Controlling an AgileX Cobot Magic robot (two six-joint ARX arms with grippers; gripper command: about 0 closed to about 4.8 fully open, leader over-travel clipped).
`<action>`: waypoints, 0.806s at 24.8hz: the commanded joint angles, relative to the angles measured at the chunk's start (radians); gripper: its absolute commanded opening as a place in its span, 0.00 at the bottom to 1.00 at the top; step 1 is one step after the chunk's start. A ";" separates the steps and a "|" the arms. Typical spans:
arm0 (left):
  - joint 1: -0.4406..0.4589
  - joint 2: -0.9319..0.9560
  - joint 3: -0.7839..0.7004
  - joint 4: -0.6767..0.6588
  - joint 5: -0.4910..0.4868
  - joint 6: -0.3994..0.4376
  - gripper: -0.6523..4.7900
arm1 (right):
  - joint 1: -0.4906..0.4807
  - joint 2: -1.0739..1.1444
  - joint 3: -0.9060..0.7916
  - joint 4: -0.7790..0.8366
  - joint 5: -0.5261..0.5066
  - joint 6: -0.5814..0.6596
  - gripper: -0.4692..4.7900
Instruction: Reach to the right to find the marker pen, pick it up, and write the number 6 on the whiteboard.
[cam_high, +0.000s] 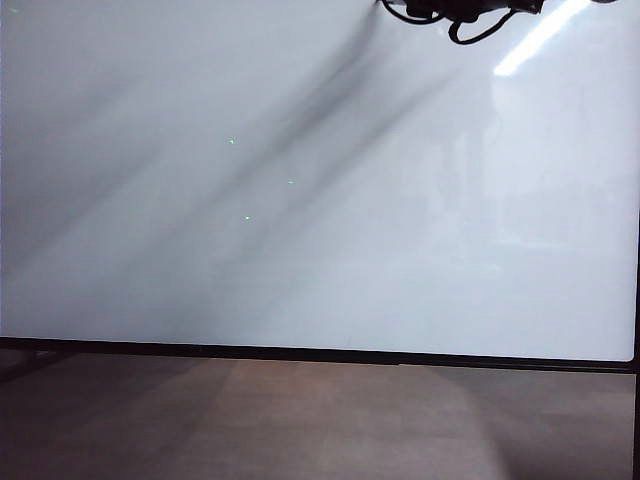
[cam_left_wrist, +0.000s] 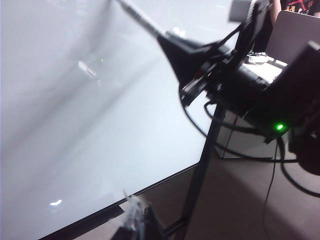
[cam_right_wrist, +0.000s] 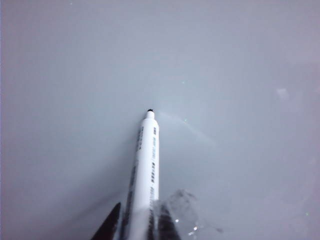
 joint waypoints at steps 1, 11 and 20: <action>0.000 -0.003 0.004 0.013 0.000 0.003 0.11 | -0.001 0.002 0.008 0.039 0.012 -0.010 0.09; 0.000 -0.003 0.004 0.013 0.000 0.003 0.11 | -0.002 0.008 0.008 0.039 0.089 -0.010 0.09; 0.000 -0.003 0.004 0.013 0.000 0.003 0.11 | -0.002 -0.005 0.006 0.037 0.213 -0.010 0.09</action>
